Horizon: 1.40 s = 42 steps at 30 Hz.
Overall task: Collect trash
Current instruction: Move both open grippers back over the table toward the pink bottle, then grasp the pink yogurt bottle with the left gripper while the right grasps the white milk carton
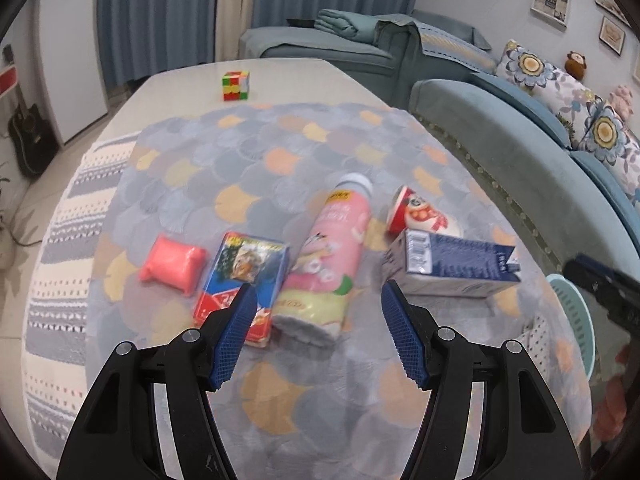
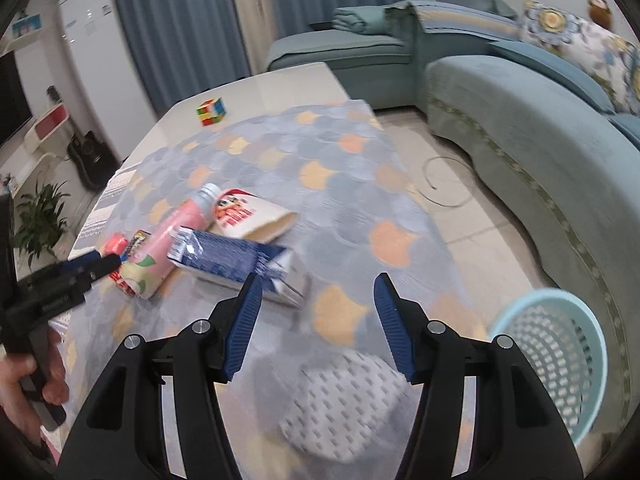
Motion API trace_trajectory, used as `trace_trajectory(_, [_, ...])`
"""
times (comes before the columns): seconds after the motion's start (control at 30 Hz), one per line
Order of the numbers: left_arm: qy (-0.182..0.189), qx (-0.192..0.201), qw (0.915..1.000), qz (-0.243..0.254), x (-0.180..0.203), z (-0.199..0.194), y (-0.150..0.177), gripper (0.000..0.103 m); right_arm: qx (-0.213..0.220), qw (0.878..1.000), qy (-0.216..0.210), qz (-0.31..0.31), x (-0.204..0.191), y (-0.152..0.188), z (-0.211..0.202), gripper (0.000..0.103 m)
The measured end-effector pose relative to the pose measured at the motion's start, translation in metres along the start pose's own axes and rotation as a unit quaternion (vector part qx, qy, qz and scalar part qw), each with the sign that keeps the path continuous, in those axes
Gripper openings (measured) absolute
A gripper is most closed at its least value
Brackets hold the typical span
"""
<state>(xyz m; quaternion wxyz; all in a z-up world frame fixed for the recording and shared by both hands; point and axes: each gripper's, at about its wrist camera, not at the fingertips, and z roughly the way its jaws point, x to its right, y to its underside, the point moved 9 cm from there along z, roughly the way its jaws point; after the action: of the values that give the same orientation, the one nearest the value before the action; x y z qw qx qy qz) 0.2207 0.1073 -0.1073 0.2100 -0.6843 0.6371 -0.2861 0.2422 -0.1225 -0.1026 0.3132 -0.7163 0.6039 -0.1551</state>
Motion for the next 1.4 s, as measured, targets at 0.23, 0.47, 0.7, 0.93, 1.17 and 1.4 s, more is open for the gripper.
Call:
trace_trajectory(0.23, [0.009, 0.001, 0.9999, -0.009, -0.013, 0.001, 0.008, 0.063, -0.027, 0.999, -0.032, -0.019, -0.025, -0.022, 0.044, 0.055])
trace_trajectory(0.47, [0.015, 0.008, 0.9997, -0.016, -0.018, -0.005, 0.010, 0.063, -0.082, 0.994, -0.073, -0.001, -0.030, -0.014, 0.071, 0.055])
trace_trajectory(0.7, [0.022, 0.011, 0.9992, -0.031, -0.022, -0.006, 0.015, 0.063, -0.126, 0.985, -0.122, 0.003, -0.048, 0.014, 0.065, 0.055])
trace_trajectory(0.93, [0.020, 0.017, 0.9987, -0.044, -0.029, -0.010, 0.015, 0.063, -0.116, 0.985, -0.101, -0.076, -0.081, 0.026, 0.053, 0.073])
trace_trajectory(1.17, [0.021, 0.019, 0.9979, -0.058, -0.038, -0.011, 0.013, 0.063, -0.101, 0.981, -0.067, -0.151, -0.095, 0.034, 0.058, 0.077])
trace_trajectory(1.4, [0.021, 0.022, 0.9978, -0.059, -0.040, -0.012, 0.012, 0.063, -0.108, 0.977, -0.101, -0.155, -0.103, 0.031, 0.077, 0.082])
